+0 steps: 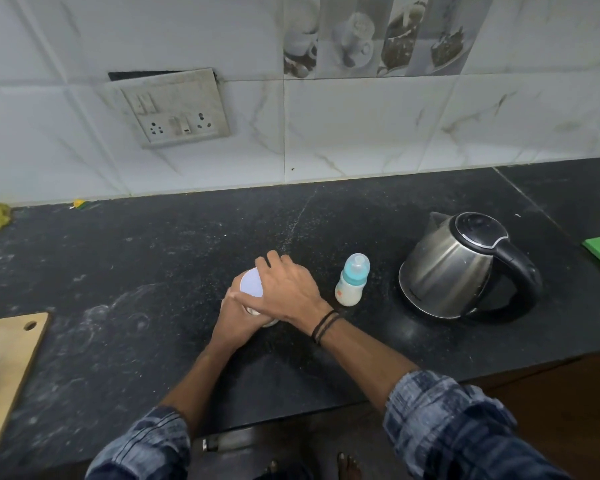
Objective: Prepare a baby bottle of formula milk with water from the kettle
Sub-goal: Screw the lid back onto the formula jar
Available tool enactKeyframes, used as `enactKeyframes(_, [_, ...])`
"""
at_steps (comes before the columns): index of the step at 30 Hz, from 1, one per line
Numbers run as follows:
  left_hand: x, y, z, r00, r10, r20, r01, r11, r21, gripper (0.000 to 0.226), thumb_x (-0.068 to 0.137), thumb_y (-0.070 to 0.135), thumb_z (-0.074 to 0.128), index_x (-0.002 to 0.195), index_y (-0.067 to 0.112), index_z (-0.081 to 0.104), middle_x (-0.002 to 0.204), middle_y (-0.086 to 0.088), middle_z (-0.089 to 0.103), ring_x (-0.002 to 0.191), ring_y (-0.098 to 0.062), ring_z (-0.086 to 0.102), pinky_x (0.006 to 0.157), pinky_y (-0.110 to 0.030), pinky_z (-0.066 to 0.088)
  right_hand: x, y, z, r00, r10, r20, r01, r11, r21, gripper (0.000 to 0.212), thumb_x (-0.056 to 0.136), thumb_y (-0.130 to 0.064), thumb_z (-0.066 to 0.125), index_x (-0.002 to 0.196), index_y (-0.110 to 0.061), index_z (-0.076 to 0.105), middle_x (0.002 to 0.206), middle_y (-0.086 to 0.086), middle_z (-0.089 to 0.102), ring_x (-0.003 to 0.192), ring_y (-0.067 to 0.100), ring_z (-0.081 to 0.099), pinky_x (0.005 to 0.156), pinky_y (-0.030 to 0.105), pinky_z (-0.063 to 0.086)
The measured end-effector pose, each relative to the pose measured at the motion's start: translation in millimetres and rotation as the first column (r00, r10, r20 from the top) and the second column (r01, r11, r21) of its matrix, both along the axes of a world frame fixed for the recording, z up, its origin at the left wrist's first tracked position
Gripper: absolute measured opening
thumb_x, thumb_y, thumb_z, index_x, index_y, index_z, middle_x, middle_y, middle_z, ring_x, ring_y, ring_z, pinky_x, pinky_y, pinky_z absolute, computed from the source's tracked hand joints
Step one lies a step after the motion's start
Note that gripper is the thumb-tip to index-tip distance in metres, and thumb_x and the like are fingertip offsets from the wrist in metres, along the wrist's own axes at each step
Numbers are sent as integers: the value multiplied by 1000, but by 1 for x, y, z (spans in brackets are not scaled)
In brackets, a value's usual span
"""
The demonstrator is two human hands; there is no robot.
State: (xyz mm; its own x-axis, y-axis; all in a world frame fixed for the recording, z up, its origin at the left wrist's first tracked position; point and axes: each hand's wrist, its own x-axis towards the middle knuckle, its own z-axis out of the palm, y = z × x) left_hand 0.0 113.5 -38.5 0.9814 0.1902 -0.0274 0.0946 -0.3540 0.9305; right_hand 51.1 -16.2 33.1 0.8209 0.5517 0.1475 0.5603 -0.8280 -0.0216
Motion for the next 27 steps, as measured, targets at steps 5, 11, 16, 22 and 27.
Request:
enactKeyframes(5, [0, 0, 1, 1000, -8, -16, 8, 1000, 10, 97, 57, 39, 97, 136, 36, 42, 129, 12, 61, 120, -9, 61, 101, -43, 54, 7, -5, 8, 985, 169, 21, -170, 985, 29, 80, 93, -81, 40, 134, -15, 61, 126, 9, 57, 107, 28, 54, 83, 42, 50])
enactKeyframes(11, [1, 0, -2, 1000, -13, 27, 12, 1000, 13, 97, 53, 50, 89, 138, 37, 43, 130, 11, 60, 120, -12, 61, 99, -49, 55, 5, -8, 2, 974, 227, 10, -227, 971, 74, 59, 100, -64, 54, 128, -13, 65, 123, 10, 56, 105, 26, 50, 85, 39, 49])
enactKeyframes(16, [2, 2, -2, 998, -22, 55, 21, 1000, 14, 87, 59, 48, 92, 135, 47, 49, 126, 19, 66, 117, -4, 65, 98, -40, 56, 7, 2, 7, 999, 1, 48, -5, 997, 81, 81, 93, -82, 44, 128, -13, 66, 122, 10, 59, 110, 28, 53, 84, 40, 50])
enactKeyframes(22, [3, 2, -5, 998, -32, 60, 31, 999, 19, 92, 55, 49, 90, 135, 43, 45, 128, 14, 60, 119, -11, 62, 97, -44, 56, 4, -4, 3, 980, 188, -59, -184, 981, 66, 63, 100, -67, 50, 138, -18, 63, 126, 8, 58, 110, 27, 51, 89, 43, 51])
enactKeyframes(27, [3, 3, -6, 998, -14, 53, 13, 1000, 18, 87, 54, 51, 91, 126, 55, 44, 120, 29, 64, 113, 7, 62, 88, -22, 53, 4, 1, 6, 1000, 12, 13, -12, 999, 42, 81, 92, -80, 46, 129, -11, 66, 123, 12, 61, 107, 30, 57, 84, 42, 51])
